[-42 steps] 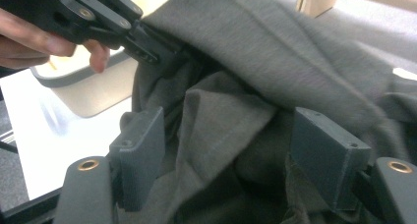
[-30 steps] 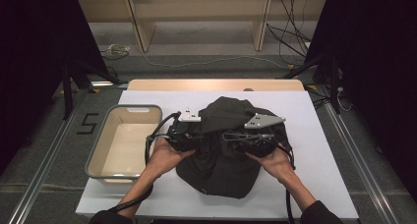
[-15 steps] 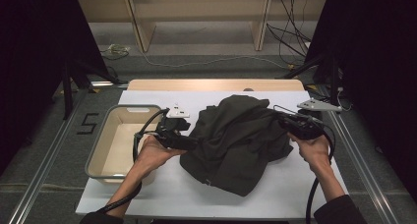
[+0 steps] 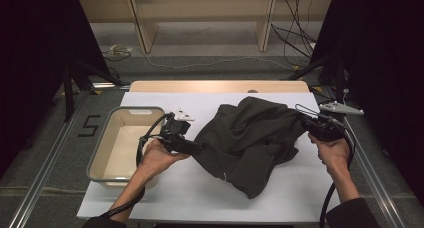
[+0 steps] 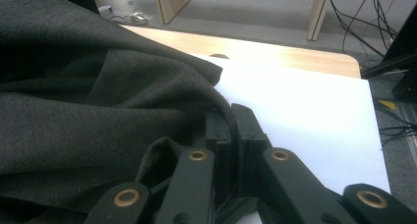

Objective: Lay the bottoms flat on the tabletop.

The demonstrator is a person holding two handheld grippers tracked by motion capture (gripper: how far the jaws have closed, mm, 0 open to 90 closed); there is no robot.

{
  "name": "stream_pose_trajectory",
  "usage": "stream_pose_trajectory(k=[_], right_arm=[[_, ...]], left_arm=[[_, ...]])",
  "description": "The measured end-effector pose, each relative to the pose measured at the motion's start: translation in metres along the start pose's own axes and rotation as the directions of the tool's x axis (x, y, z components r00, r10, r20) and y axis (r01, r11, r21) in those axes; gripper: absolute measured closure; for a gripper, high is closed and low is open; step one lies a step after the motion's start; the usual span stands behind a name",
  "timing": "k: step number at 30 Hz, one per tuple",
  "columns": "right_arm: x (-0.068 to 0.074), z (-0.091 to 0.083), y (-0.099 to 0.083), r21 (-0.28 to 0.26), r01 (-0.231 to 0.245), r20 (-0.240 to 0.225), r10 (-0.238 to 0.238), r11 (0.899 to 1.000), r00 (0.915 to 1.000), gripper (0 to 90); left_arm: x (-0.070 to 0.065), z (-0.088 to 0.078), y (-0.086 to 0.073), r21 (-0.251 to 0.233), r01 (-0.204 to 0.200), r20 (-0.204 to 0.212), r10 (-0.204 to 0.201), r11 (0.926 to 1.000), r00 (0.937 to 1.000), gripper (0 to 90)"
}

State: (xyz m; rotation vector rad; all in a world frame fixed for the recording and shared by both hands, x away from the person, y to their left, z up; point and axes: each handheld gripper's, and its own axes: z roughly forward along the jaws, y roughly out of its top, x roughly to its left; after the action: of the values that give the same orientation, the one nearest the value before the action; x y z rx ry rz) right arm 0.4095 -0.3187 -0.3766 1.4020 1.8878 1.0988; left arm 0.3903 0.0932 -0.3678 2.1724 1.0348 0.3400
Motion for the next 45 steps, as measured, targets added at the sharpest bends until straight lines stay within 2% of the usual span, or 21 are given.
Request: stream_pose_trajectory(k=[7,14,16,18,20,21,22,24,25,31,35,38,40,42,45], right_arm=[[-0.001,0.001,-0.002,0.008,-0.004,0.003,0.004,1.0,1.0,87.3],[-0.004,0.002,-0.004,0.01,-0.011,0.002,0.011,1.0,0.9999,87.3],[-0.004,0.002,-0.004,0.013,-0.011,-0.002,0.011,1.0,0.9999,87.2],[-0.004,0.002,-0.005,0.016,-0.01,-0.005,0.01,1.0,0.9999,87.2],[-0.003,0.003,-0.005,0.015,-0.011,-0.007,0.011,1.0,0.9999,87.2],[-0.002,0.003,-0.005,0.018,-0.005,-0.009,0.006,1.0,0.9999,87.1],[-0.001,0.003,-0.005,0.02,-0.005,-0.012,0.005,1.0,0.9999,87.1],[0.0,0.003,-0.005,0.024,0.001,-0.019,-0.001,1.0,0.9998,87.0],[0.001,0.003,-0.005,0.025,0.004,-0.022,-0.003,1.0,0.9998,86.8],[0.011,0.005,-0.007,0.044,0.025,-0.059,-0.023,0.999,0.998,83.9],[0.018,0.002,-0.008,0.064,0.029,-0.083,-0.023,0.998,0.9963,61.9],[0.031,-0.011,-0.009,0.048,0.061,-0.092,-0.057,0.997,0.9942,48.6],[0.044,-0.021,-0.01,0.026,0.097,-0.106,-0.094,0.995,0.99,43.9],[0.054,-0.027,-0.01,0.008,0.106,-0.144,-0.104,0.994,0.9842,41.5],[0.073,-0.035,-0.009,-0.012,0.138,-0.201,-0.137,0.99,0.97,38.7]], left_arm=[[-0.004,0.014,-0.004,0.052,0.021,0.006,-0.022,0.9984,0.9997,14.7],[0.0,0.025,-0.007,0.071,0.071,0.032,-0.074,0.9949,0.9968,11.2],[0.002,0.028,-0.009,0.07,0.076,0.066,-0.08,0.9947,0.9946,12.4],[0.002,0.032,-0.013,0.045,0.076,0.122,-0.081,0.9961,0.9892,23.1],[0.001,0.036,-0.018,0.006,0.084,0.168,-0.083,0.9965,0.9823,51.8],[0.001,0.038,-0.018,0.002,0.084,0.175,-0.083,0.9965,0.981,68.0],[0.0,0.038,-0.018,0.001,0.079,0.178,-0.078,0.9968,0.9809,78.8],[-0.002,0.035,-0.015,-0.014,0.067,0.176,-0.063,0.9977,0.9823,85.9],[-0.002,0.032,-0.013,-0.02,0.054,0.171,-0.049,0.9983,0.984,86.4],[0.003,0.021,-0.004,-0.074,0.057,0.149,-0.045,0.9956,0.9878,87.2],[0.012,0.008,0.009,-0.119,0.054,0.112,-0.04,0.9915,0.9929,87.3],[0.02,-0.001,0.018,-0.156,0.055,0.094,-0.04,0.9863,0.9948,87.3],[0.024,-0.003,0.024,-0.17,0.063,0.085,-0.049,0.9834,0.9952,87.3],[0.026,-0.004,0.029,-0.18,0.065,0.083,-0.051,0.9814,0.9952,87.3],[0.028,-0.005,0.035,-0.189,0.061,0.076,-0.047,0.9801,0.9959,87.2]])
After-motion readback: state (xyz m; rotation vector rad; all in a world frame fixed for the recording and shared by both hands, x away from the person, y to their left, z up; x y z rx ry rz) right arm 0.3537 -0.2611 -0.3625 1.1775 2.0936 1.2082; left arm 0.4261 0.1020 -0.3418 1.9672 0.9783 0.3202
